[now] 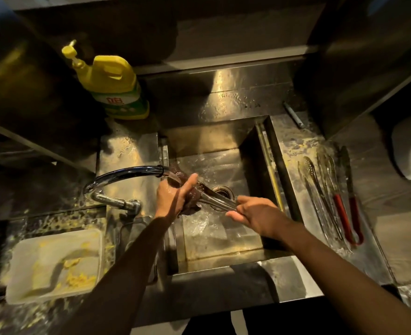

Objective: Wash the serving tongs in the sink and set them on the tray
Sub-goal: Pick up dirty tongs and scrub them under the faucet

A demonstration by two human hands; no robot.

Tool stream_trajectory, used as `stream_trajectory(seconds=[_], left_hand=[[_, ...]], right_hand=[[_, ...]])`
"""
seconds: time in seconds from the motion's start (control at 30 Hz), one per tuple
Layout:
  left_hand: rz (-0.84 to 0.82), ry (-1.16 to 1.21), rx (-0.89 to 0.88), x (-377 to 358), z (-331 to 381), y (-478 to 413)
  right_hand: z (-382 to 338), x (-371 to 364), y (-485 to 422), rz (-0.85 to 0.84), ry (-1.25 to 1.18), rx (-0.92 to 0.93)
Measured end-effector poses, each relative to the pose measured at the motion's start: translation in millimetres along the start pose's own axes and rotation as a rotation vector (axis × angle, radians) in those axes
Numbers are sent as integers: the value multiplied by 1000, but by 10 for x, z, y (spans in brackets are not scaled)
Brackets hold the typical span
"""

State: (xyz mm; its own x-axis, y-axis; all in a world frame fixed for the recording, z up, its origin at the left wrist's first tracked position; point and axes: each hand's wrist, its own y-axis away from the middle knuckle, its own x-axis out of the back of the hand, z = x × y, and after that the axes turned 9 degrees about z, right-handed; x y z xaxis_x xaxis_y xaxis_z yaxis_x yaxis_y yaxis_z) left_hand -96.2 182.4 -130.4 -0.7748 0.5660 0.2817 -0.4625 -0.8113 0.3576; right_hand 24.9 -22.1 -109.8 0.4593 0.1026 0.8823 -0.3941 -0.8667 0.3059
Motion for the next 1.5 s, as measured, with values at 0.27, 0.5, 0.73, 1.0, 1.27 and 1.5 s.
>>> stream_trajectory(seconds=[0.27, 0.5, 0.73, 1.0, 1.27, 1.5], left_hand=[[79, 912, 562, -196, -43, 70], [-190, 921, 513, -242, -58, 158], [-301, 473, 508, -275, -83, 172], [-45, 440, 495, -199, -226, 22], [271, 100, 390, -368, -121, -4], [-116, 414, 368, -441, -172, 13]], right_hand=[[122, -107, 133, 204, -281, -149], [-253, -208, -106, 84, -328, -124], [-379, -111, -68, 36, -407, -83], [-216, -260, 104, 123, -471, -127], [-169, -256, 110, 208, -556, -116], [-245, -257, -15, 94, -555, -113]])
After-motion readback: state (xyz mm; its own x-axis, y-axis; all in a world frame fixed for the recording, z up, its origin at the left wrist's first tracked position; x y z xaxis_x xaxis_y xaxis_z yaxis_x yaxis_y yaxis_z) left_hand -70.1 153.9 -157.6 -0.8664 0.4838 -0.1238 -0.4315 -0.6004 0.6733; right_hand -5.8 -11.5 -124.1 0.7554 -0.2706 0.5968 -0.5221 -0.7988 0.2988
